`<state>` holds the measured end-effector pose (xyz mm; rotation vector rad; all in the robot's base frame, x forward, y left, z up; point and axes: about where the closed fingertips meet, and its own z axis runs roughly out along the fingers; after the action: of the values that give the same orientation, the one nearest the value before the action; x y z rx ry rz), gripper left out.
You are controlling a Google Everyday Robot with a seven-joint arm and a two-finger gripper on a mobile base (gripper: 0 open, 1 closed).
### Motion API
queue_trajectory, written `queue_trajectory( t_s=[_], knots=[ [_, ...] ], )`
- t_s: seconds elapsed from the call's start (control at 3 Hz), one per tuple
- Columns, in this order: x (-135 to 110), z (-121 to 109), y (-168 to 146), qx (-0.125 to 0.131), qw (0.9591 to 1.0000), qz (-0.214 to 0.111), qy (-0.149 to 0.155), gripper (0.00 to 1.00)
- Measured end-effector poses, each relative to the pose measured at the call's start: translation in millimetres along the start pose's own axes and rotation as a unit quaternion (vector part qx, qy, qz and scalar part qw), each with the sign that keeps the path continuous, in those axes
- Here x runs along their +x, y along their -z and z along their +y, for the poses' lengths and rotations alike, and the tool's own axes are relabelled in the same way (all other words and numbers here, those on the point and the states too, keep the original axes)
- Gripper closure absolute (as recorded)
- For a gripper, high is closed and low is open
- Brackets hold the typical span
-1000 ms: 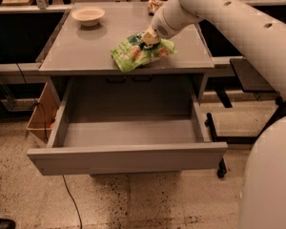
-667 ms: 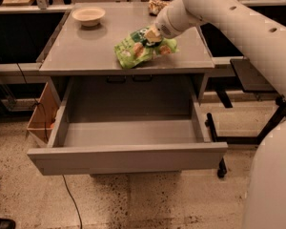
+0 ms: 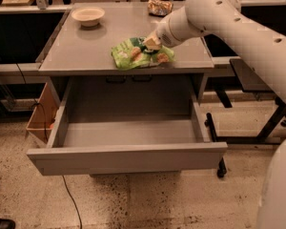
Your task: Pick green rice chip bag from top drawer and place on counter
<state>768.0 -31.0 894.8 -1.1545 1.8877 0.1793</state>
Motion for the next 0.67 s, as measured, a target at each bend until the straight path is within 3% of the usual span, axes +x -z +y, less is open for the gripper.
queue_trajectory(
  t_s=[0.67],
  knots=[
    [7.9, 19.9, -7.9, -0.012, 0.9999, -0.008, 0.001, 0.11]
  ],
)
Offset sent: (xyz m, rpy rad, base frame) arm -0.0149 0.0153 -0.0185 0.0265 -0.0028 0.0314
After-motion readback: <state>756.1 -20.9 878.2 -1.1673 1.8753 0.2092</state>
